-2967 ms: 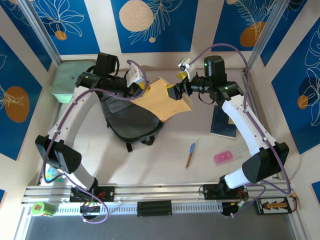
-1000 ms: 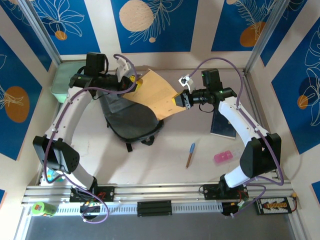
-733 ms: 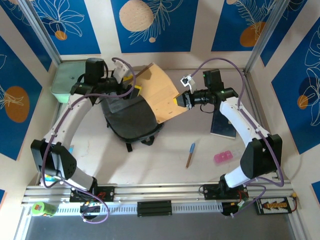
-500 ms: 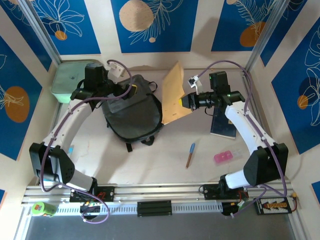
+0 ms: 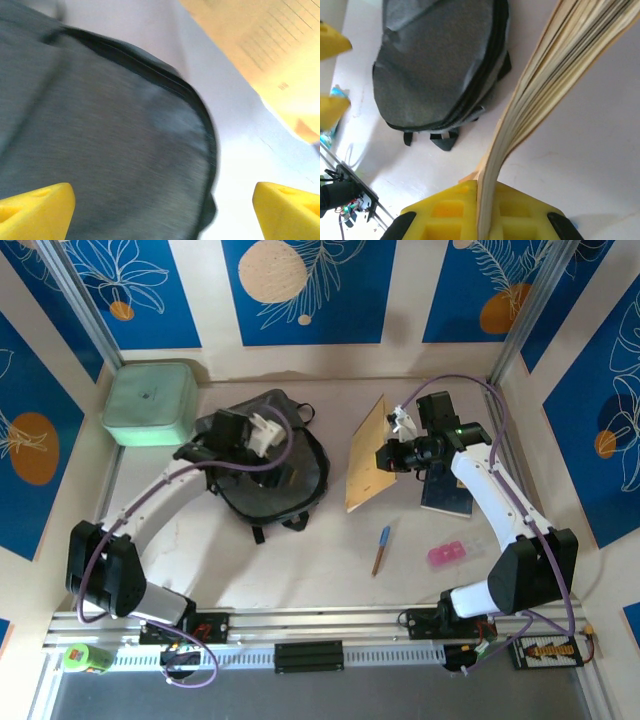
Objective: Pack the student bag
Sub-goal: Pick up the book from the center of the table, then open the student bag at the center of the table.
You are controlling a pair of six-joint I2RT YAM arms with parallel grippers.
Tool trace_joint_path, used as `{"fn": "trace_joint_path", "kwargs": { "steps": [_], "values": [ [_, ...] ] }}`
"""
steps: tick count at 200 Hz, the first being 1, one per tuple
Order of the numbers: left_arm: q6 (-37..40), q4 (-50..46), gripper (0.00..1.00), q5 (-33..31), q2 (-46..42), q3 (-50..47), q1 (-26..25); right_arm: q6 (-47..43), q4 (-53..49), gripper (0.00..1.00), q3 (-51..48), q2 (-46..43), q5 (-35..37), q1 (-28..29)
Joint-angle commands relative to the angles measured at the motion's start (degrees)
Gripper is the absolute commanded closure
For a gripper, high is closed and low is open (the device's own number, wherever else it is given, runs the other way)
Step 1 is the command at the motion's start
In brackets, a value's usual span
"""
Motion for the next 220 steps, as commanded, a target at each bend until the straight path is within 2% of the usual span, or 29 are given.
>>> {"fn": "trace_joint_path", "kwargs": {
  "steps": [1, 19, 76, 119, 166, 202, 211, 220],
  "values": [
    [4.64, -3.88, 0.11, 1.51, 1.54, -0.53, -4.45, -0.75, -4.89, 1.00, 1.54, -1.33, 1.63, -0.14],
    [4.94, -3.99, 0.14, 0.68, 4.08, -0.06, -6.74, -0.83, -6.58, 1.00, 2.24, -1.48, 2.08, -0.14],
    [2.66, -3.80, 0.28, 1.53, 15.56, 6.89, -9.48, -0.41, -7.54, 1.00, 2.88, -2.30, 2.50, 0.19],
    [-0.26, -6.24, 0.52, -0.39, 23.13, 12.41, -9.80, -0.04, -7.06, 1.00, 2.63, -2.73, 2.63, 0.55],
    [-2.46, -7.67, 0.72, -2.00, 27.16, 15.60, -9.76, -0.01, -6.31, 1.00, 2.25, -2.78, 2.94, 0.94],
    [-2.91, -8.60, 0.96, 1.29, 27.79, 17.43, -9.66, 0.03, -5.92, 1.00, 1.90, -2.87, 3.24, 1.15],
    [-2.88, -9.55, 1.00, 1.73, 27.47, 18.18, -9.51, 0.01, -6.00, 1.00, 1.93, -3.13, 3.40, 1.15],
    [-2.58, -10.63, 1.00, 1.83, 26.82, 18.97, -9.15, 0.02, -5.92, 1.00, 1.81, -3.54, 3.40, 1.16]
  ]
}}
